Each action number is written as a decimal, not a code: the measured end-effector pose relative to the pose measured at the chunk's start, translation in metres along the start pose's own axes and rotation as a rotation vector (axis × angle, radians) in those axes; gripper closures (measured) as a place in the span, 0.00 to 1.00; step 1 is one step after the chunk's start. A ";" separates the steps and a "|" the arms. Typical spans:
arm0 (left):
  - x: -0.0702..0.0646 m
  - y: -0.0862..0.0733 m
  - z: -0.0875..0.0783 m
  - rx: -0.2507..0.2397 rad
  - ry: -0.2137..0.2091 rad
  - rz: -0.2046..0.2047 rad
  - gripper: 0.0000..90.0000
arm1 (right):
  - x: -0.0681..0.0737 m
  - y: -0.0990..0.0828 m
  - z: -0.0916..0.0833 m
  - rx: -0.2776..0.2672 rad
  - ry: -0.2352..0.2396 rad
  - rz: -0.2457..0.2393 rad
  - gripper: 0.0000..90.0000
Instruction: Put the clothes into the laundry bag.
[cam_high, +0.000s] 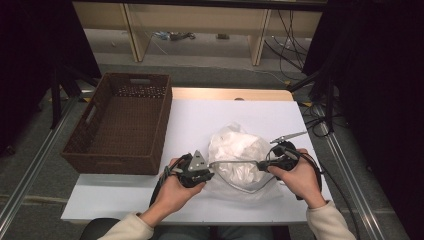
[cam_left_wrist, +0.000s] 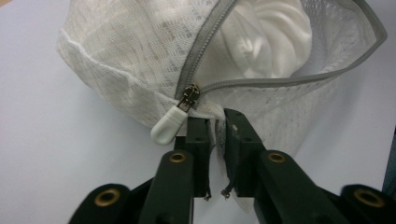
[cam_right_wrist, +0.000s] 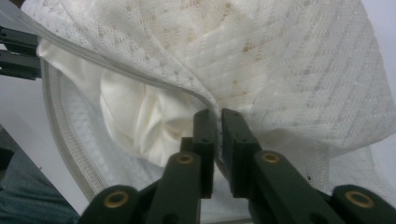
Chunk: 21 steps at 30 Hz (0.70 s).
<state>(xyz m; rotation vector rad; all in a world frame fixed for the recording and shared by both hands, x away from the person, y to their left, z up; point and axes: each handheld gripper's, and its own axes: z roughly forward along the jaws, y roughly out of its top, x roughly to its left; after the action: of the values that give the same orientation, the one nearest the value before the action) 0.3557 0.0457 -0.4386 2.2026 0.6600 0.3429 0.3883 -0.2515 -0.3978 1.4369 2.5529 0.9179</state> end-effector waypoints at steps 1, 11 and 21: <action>0.001 0.000 0.000 -0.002 0.006 0.010 0.87 | -0.001 0.000 -0.001 0.003 0.014 -0.009 0.93; 0.009 -0.012 -0.010 -0.020 0.039 -0.047 0.65 | 0.004 0.002 -0.015 -0.052 -0.001 -0.009 0.81; 0.016 -0.020 -0.017 -0.050 0.060 -0.080 0.56 | 0.010 0.005 -0.025 -0.240 -0.034 -0.007 0.65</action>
<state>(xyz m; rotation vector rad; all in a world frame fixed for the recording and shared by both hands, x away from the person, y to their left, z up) 0.3544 0.0760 -0.4423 2.1192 0.7616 0.3812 0.3780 -0.2528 -0.3729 1.3610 2.3266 1.1426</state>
